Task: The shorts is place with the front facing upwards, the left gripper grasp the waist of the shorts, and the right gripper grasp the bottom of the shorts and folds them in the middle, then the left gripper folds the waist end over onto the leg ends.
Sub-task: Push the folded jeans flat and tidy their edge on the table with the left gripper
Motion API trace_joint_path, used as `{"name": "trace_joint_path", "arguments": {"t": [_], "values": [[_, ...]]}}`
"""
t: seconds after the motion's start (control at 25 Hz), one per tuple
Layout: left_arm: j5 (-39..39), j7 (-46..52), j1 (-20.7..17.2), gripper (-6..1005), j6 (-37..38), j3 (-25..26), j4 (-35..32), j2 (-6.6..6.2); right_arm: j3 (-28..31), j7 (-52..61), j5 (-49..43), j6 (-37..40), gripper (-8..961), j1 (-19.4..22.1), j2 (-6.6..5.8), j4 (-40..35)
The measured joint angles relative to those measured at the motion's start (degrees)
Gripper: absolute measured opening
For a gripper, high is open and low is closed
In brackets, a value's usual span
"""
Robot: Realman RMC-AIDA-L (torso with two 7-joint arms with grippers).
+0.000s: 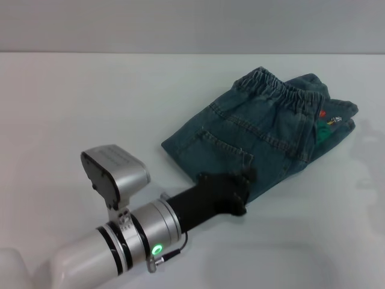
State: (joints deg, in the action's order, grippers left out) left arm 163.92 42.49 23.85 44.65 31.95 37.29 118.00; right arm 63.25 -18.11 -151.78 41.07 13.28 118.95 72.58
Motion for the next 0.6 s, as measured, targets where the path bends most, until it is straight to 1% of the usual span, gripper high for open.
{"name": "trace_joint_path", "arguments": {"t": [0.16, 0.32, 0.44, 0.6], "values": [[0.1, 1.4, 0.9, 27, -1.3, -1.5, -0.3, 0.2, -0.3, 0.0, 0.0, 0.0, -1, 0.0, -0.02, -0.1], [0.2, 3.2, 2.6, 29, -3.0, -3.0, -1.1, 0.31, -0.6, 0.0, 0.0, 0.0, -1, 0.2, -0.03, 0.0], [0.2, 3.5, 3.7, 31, -4.1, -3.3, -2.3, 0.52, -0.6, 0.0, 0.0, 0.0, -1, 0.3, -0.03, 0.1], [0.2, 4.8, 5.9, 33, -7.7, -3.3, -3.6, 0.64, -0.7, 0.0, 0.0, 0.0, -1, 0.3, 0.03, 0.2]]}}
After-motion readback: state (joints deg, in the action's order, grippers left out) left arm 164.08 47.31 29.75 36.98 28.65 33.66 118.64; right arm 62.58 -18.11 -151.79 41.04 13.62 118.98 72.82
